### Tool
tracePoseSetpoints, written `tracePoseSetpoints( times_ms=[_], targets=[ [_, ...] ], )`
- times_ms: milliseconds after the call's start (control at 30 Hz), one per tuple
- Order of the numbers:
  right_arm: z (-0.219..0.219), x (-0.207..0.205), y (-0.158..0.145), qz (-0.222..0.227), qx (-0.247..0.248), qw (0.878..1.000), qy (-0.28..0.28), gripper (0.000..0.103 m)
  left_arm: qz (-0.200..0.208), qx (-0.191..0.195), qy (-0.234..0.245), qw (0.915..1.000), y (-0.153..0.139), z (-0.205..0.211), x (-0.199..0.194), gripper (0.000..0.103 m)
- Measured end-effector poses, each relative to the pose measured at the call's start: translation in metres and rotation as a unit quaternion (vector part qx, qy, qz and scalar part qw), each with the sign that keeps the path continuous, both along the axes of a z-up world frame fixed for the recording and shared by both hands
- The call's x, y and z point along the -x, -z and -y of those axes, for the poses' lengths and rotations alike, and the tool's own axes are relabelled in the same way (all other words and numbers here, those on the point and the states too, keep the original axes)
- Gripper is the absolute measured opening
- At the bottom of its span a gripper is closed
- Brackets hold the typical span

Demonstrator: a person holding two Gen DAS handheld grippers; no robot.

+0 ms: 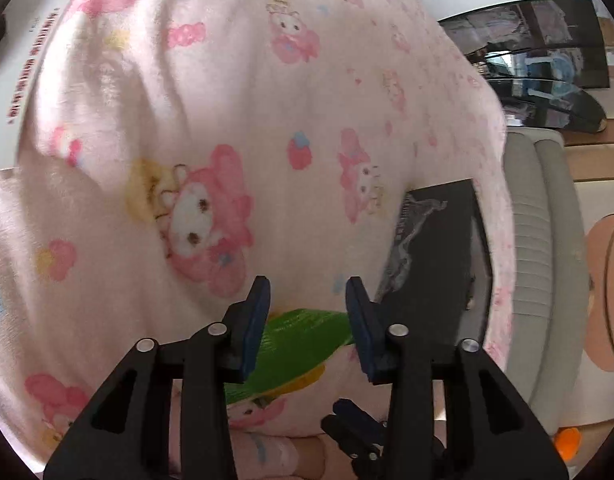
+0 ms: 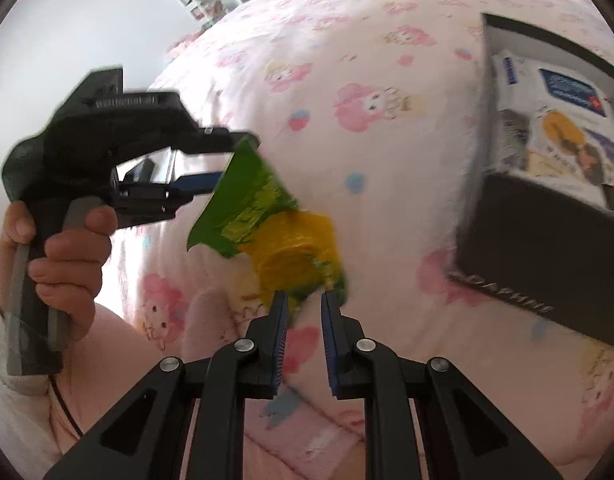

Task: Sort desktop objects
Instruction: 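Carry the corn snack bag with the left gripper toward the black box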

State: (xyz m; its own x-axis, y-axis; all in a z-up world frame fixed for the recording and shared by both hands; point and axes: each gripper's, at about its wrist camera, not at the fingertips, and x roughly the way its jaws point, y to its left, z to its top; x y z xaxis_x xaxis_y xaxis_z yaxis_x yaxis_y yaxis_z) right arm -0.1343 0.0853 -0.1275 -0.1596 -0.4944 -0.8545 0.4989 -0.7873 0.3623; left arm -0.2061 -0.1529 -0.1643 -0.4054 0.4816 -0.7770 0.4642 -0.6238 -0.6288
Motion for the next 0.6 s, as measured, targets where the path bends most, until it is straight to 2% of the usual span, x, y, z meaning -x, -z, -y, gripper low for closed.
tracePoseSetpoints(
  times_ms=[67,167,233,333,433,533,600],
  targets=[
    [0.008,0.002,0.012,0.007,-0.038,0.999,0.003,0.014,0.011,0.008,0.002,0.9999,0.002,-0.004,0.002,0.043],
    [0.015,0.009,0.032,0.021,-0.088,0.996,0.021,0.014,-0.016,-0.008,-0.001,0.9998,-0.004,0.002,0.000,0.043],
    [0.015,0.013,0.039,0.031,-0.088,0.995,0.035,0.014,-0.038,-0.014,0.000,0.9992,-0.011,0.005,-0.002,0.046],
    [0.017,0.017,0.041,0.036,-0.071,0.996,0.046,0.014,-0.057,-0.025,0.010,0.9980,-0.018,0.005,-0.004,0.060],
    [0.018,0.020,0.041,0.038,-0.052,0.996,0.054,0.014,-0.041,-0.002,0.024,0.9989,-0.016,0.001,-0.003,0.060],
    [0.018,0.026,0.033,0.024,-0.031,0.997,0.064,0.015,-0.002,0.039,0.024,0.9990,-0.001,-0.003,0.007,0.059],
    [0.019,0.030,0.026,0.012,-0.013,0.997,0.072,0.017,0.021,0.059,0.021,0.9978,0.007,0.001,0.015,0.054]
  ],
)
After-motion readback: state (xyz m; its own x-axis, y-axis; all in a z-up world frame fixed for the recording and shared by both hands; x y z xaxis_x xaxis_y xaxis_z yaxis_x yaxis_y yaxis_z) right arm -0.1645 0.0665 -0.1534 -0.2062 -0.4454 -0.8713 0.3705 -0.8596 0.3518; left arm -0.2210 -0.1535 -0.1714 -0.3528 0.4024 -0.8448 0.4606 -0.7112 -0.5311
